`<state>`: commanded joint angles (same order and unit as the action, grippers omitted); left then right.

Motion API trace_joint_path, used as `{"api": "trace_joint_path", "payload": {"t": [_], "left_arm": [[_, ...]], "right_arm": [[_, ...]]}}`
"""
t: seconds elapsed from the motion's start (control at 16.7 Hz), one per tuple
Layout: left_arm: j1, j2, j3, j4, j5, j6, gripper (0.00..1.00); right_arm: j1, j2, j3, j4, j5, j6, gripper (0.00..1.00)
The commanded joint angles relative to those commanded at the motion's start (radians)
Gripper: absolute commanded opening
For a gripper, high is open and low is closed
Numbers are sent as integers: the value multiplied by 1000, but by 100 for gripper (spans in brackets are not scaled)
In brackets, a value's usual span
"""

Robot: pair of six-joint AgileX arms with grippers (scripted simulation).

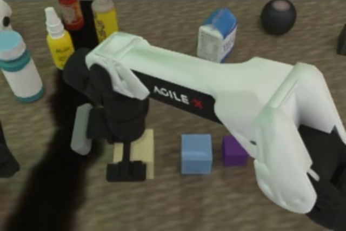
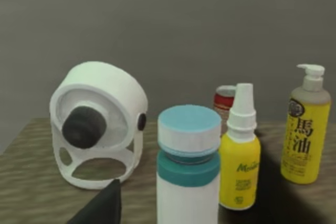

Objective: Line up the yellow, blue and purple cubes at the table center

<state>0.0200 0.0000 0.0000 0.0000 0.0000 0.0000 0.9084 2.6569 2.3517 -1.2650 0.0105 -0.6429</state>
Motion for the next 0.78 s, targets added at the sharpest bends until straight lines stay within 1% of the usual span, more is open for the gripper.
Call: {"api": "trace_joint_path", "payload": {"t": [0.18, 0.6, 0.78], "left_arm": [[0, 0, 0, 0, 0, 0, 100], [0, 0, 0, 0, 0, 0, 100], [0, 0, 0, 0, 0, 0, 100]], "right_arm": [[4, 23, 71, -64, -1, -2, 100], [10, 96, 430, -329, 0, -3, 100], [9, 104, 484, -379, 2, 0, 100]]}}
